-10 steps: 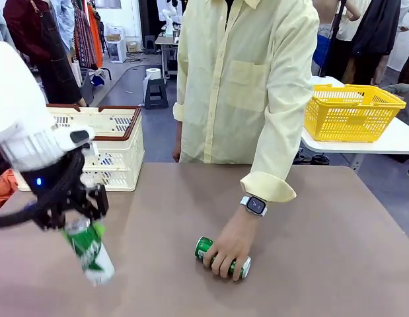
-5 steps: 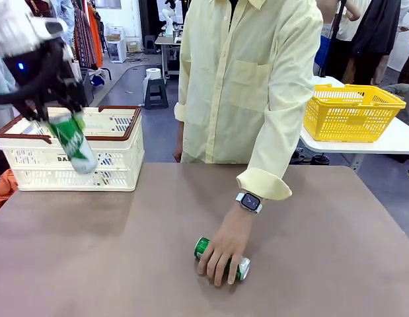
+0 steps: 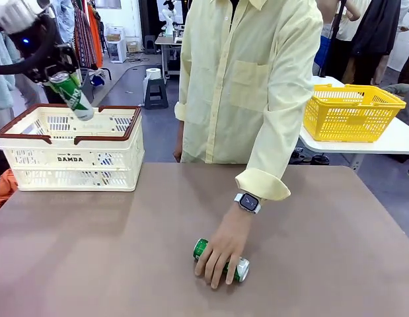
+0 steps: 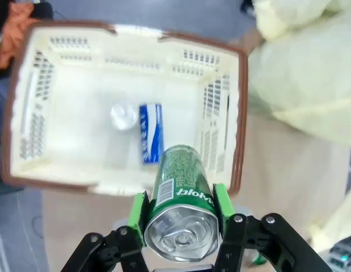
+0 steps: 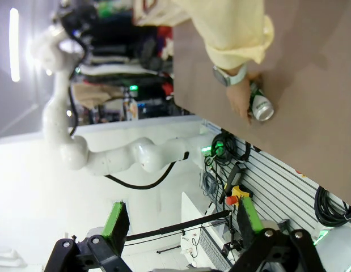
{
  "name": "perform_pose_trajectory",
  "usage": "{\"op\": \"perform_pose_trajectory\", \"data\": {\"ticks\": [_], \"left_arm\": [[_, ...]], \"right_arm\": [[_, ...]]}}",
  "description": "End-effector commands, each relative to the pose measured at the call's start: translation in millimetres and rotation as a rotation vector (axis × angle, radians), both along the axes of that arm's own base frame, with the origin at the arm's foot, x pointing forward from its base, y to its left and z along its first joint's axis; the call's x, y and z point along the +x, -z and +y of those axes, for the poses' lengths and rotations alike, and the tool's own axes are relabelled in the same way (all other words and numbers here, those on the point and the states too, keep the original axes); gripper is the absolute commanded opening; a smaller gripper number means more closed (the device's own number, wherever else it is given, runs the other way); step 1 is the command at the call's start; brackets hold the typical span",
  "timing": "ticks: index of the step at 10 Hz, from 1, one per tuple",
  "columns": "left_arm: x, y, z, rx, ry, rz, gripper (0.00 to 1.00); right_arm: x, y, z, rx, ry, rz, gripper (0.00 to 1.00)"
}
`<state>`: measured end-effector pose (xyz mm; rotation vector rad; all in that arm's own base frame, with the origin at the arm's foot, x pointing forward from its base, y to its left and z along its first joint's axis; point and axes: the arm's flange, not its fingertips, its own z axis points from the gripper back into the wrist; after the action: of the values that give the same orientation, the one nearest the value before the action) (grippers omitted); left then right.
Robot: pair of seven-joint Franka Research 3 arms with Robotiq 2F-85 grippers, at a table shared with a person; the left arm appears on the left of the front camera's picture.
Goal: Place the drinks into the Shopping basket.
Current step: Pick up one drink and place it into the Shopping basket.
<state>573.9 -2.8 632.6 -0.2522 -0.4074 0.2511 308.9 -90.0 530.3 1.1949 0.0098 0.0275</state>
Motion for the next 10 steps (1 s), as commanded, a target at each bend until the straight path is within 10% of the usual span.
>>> {"op": "perform_pose_trajectory", "data": {"ticks": [1,10], "left_arm": [[-21.0,-11.2,1.0,0.032,0.052,0.041,0.00],[66.1,43.7,-31.8,0.074,-0.009,0.057,0.00]], "right_arm": [[-1.7,-0.2,-2.0,-0.013,-0.018,-0.015,1.00],[-1.7,-0.2,-2.0,-0.013,-0.018,-0.015,1.00]]}}
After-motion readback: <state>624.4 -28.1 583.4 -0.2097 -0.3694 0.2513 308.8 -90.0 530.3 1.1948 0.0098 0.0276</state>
